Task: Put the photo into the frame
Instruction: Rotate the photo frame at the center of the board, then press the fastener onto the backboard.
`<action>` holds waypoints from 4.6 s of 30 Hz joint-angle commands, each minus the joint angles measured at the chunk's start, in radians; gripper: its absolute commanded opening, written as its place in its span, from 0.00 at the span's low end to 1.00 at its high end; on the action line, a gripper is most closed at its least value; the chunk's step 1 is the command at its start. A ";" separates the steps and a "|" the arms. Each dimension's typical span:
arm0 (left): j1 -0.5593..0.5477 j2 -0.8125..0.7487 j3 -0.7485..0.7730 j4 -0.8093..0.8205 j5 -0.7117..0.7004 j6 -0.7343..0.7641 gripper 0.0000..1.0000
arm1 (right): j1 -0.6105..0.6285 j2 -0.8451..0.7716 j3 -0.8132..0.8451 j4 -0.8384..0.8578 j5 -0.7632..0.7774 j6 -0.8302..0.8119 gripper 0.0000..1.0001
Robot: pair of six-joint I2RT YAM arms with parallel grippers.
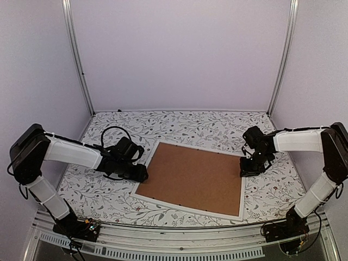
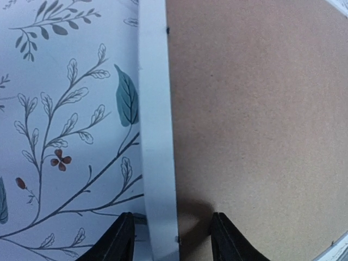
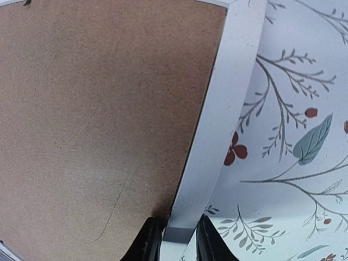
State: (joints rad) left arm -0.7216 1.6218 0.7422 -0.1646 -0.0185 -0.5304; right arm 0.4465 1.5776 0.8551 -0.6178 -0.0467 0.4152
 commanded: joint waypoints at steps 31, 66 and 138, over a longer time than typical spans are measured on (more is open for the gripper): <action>0.141 0.019 0.196 -0.239 -0.073 0.081 0.59 | 0.001 0.124 0.160 0.071 -0.007 -0.157 0.40; 0.030 0.241 0.306 -0.270 -0.062 0.060 0.56 | 0.002 0.124 0.123 0.102 -0.034 -0.143 0.40; -0.133 -0.071 0.022 -0.300 -0.058 -0.146 0.59 | 0.002 0.141 0.096 0.134 -0.057 -0.131 0.39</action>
State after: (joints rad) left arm -0.8291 1.5047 0.7475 -0.4896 -0.0860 -0.6674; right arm 0.4397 1.7142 0.9737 -0.5159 -0.0582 0.2764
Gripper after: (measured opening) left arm 0.592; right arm 0.394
